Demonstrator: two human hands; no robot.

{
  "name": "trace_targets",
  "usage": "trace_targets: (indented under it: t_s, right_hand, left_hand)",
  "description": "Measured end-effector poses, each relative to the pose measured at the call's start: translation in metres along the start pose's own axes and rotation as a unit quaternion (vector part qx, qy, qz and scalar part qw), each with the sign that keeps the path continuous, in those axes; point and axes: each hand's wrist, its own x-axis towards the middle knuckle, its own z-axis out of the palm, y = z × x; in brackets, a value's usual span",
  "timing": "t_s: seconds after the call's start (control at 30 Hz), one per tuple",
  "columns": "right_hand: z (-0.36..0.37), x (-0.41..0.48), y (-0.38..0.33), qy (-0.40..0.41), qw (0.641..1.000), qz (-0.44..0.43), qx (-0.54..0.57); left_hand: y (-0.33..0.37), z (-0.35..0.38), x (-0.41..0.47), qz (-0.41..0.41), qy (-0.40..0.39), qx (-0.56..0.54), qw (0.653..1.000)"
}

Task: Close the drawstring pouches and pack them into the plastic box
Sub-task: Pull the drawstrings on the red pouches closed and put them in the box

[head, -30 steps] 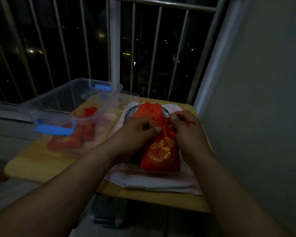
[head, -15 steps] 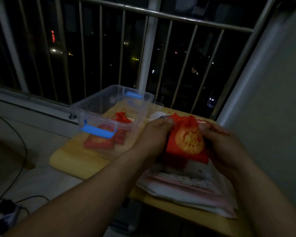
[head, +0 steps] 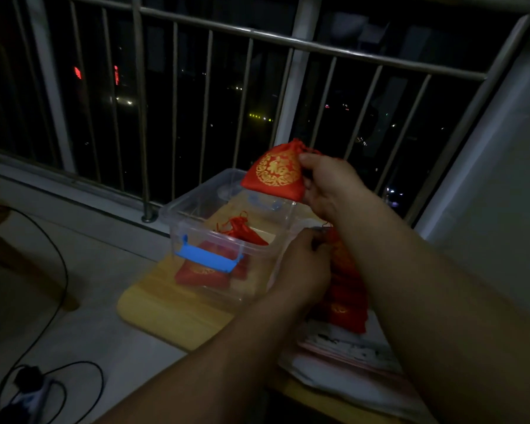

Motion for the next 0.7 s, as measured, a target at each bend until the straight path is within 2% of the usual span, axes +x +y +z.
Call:
trace_targets:
  t_s: [0.1,0.17,0.27,0.4,0.57,0.7]
  right_hand:
    - [0.014,0.020,0.009,-0.017,0.999,0.038,-0.002]
    - [0.012,0.026,0.014,-0.024,0.997,0.053,-0.058]
    - [-0.006,0.038,0.018,0.045,0.984,0.021,-0.172]
    - [-0.041,0.030,0.019,0.069,0.976,-0.023,-0.206]
    - [-0.109,-0.003,0.029,0.111,0.966,-0.045,-0.229]
    - [-0.159,-0.038,0.039,0.146,0.953,-0.045,-0.261]
  left_hand:
    - [0.004,0.000,-0.001,0.009,0.000,0.023,1.000]
    - [0.003,0.000,-0.001,0.019,0.005,0.037,0.999]
    - [0.000,-0.002,0.001,0.035,0.018,0.070,0.997]
    - [-0.004,-0.006,0.006,0.077,0.024,0.123,0.989]
    - [-0.007,-0.008,0.011,0.090,0.050,0.176,0.979]
    - [-0.004,-0.003,0.012,0.095,0.023,0.234,0.967]
